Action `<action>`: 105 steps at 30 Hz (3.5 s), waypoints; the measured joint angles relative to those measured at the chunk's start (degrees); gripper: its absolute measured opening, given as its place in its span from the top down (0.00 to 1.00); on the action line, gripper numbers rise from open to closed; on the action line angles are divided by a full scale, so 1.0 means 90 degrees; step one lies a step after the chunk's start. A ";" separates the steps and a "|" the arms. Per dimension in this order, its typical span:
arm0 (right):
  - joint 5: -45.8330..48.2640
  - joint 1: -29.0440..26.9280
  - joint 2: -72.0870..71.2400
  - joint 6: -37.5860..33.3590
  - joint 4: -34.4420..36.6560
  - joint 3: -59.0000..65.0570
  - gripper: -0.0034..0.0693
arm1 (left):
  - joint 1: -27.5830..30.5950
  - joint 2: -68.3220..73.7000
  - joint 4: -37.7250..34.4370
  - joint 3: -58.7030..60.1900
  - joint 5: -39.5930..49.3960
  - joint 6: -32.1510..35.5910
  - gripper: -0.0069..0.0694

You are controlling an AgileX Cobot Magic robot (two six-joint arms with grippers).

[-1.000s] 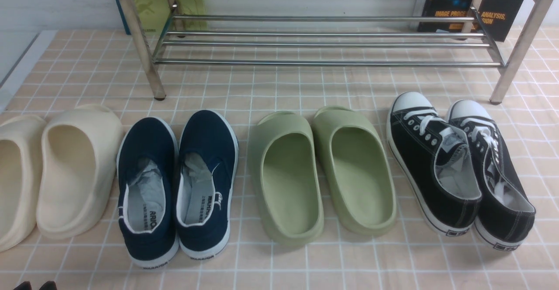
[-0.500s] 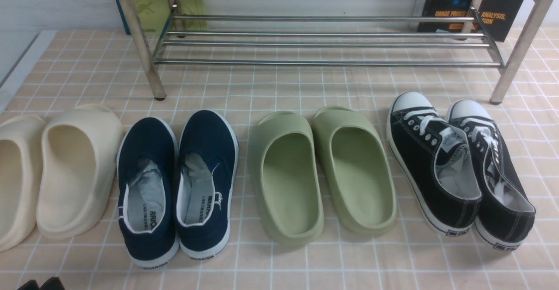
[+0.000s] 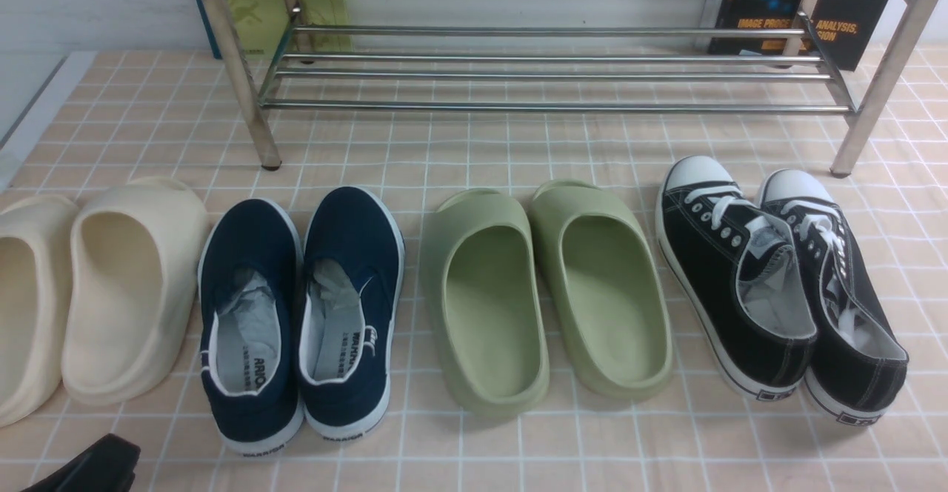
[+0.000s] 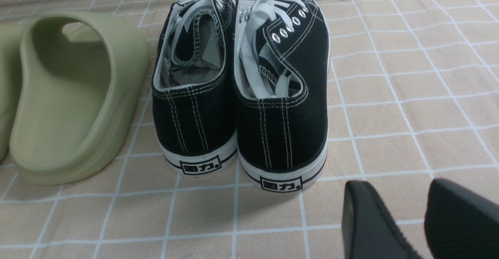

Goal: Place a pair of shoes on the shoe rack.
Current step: Use the left arm to grab the shoe closest to it

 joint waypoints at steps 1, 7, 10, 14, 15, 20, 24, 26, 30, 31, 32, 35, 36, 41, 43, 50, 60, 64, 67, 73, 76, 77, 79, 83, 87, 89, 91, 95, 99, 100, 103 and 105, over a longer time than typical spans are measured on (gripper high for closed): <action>0.0000 0.0000 0.0000 0.0000 0.0000 0.0000 0.63 | 0.0000 0.0000 -0.0003 0.0000 -0.0021 0.0008 0.60; 0.0000 0.0000 0.0000 0.0000 0.0000 0.0000 0.63 | 0.0000 0.0000 0.0269 -0.0924 0.0325 0.0875 0.60; 0.0000 0.0000 0.0000 0.0000 0.0000 0.0000 0.63 | 0.0000 0.0053 0.0885 -0.1767 0.0788 0.1555 0.62; 0.0000 0.0000 0.0000 0.0000 0.0000 0.0000 0.63 | 0.0000 0.1291 0.2770 -0.3559 0.3092 0.2037 0.78; 0.0000 0.0000 0.0000 0.0000 0.0000 0.0000 0.63 | 0.0000 0.1577 0.3038 -0.3770 0.3565 0.2069 0.81; 0.0000 0.0000 0.0000 0.0000 0.0000 0.0000 0.63 | 0.0000 0.3201 0.4761 -0.5241 0.5866 0.2545 0.91; 0.0000 0.0000 0.0000 0.0000 0.0000 0.0000 0.63 | 0.0000 0.4435 0.5496 -0.5892 0.6479 0.3076 0.91; 0.0000 0.0000 0.0000 0.0000 0.0000 0.0000 0.63 | -0.0055 0.5018 0.5645 -0.6036 0.6479 0.3209 0.90; 0.0000 0.0000 0.0000 0.0000 0.0000 0.0000 0.63 | -0.0392 0.5816 0.5590 -0.6063 0.6479 0.3181 0.86; 0.0000 0.0000 0.0000 0.0000 0.0000 0.0000 0.63 | -0.0541 0.6066 0.5472 -0.6063 0.6479 0.3167 0.83; 0.0000 0.0000 0.0000 0.0000 0.0000 0.0000 0.63 | -0.0621 0.6275 0.5327 -0.6063 0.6479 0.3158 0.81; 0.0000 0.0000 0.0000 0.0000 0.0000 0.0000 0.63 | -0.0700 0.6807 0.4843 -0.6063 0.6436 0.3158 0.73; 0.0000 0.0000 0.0000 0.0000 0.0000 0.0000 0.63 | -0.0707 0.7030 0.4643 -0.6063 0.6341 0.3158 0.69; 0.0000 0.0000 0.0000 0.0000 0.0000 0.0000 0.63 | -0.0707 0.7787 0.3939 -0.6063 0.5677 0.3151 0.50; 0.0000 0.0000 0.0000 0.0000 0.0000 0.0000 0.63 | -0.0707 0.8156 0.3685 -0.6063 0.5360 0.3148 0.44; 0.0000 0.0000 0.0000 0.0000 0.0000 0.0000 0.63 | -0.0707 0.9271 0.3337 -0.6098 0.4432 0.2998 0.38; 0.0000 0.0000 0.0000 0.0000 0.0000 0.0000 0.63 | -0.0719 1.0039 0.3233 -0.6133 0.3787 0.2421 0.38; 0.0000 0.0000 0.0000 0.0000 0.0000 0.0000 0.63 | -0.0719 1.0117 0.3091 -0.6277 0.3735 0.2382 0.38; 0.0000 0.0000 0.0000 0.0000 0.0000 0.0000 0.63 | -0.0719 1.0146 0.3005 -0.6578 0.3990 0.2445 0.38; 0.0000 0.0000 0.0000 0.0000 0.0000 0.0000 0.63 | 0.0019 1.0146 0.2133 -0.7083 0.4486 0.3124 0.38; 0.0000 0.0000 0.0000 0.0000 0.0000 0.0000 0.63 | 0.0524 1.0146 0.1673 -0.6989 0.4739 0.3710 0.38; 0.0000 0.0000 0.0000 0.0000 0.0000 0.0000 0.63 | 0.0643 1.0146 0.1584 -0.6921 0.4799 0.3910 0.38; 0.0000 0.0000 0.0000 0.0000 0.0000 0.0000 0.63 | 0.0678 1.0146 0.1551 -0.6808 0.4832 0.4092 0.38; 0.0000 0.0000 0.0000 0.0000 0.0000 0.0000 0.63 | 0.0479 1.0146 0.1621 -0.6627 0.4675 0.4092 0.38; 0.0000 0.0000 0.0000 0.0000 0.0000 0.0000 0.63 | 0.0096 1.0146 0.2205 -0.6606 0.4171 0.3396 0.38; 0.0000 0.0000 0.0000 0.0000 0.0000 0.0000 0.63 | 0.0033 1.0146 0.2486 -0.6606 0.3948 0.3035 0.37; 0.0000 0.0000 0.0000 0.0000 0.0000 0.0000 0.63 | 0.0034 1.0146 0.2624 -0.6606 0.3827 0.2856 0.37; 0.0000 0.0000 0.0000 0.0000 0.0000 0.0000 0.63 | 0.0034 1.0146 0.2662 -0.6606 0.3752 0.2689 0.37; 0.0000 0.0000 0.0000 0.0000 0.0000 0.0000 0.63 | 0.0034 1.0148 0.2542 -0.6606 0.3650 0.2674 0.37; 0.0000 0.0000 0.0000 0.0000 0.0000 0.0000 0.63 | 0.0034 1.0172 0.2528 -0.6606 0.3609 0.2669 0.37; 0.0000 0.0000 0.0000 0.0000 0.0000 0.0000 0.63 | 0.0034 1.0299 0.2551 -0.6606 0.3576 0.2669 0.37; 0.0000 0.0000 0.0000 0.0000 0.0000 0.0000 0.63 | 0.0034 1.0436 0.2588 -0.6606 0.3576 0.2669 0.37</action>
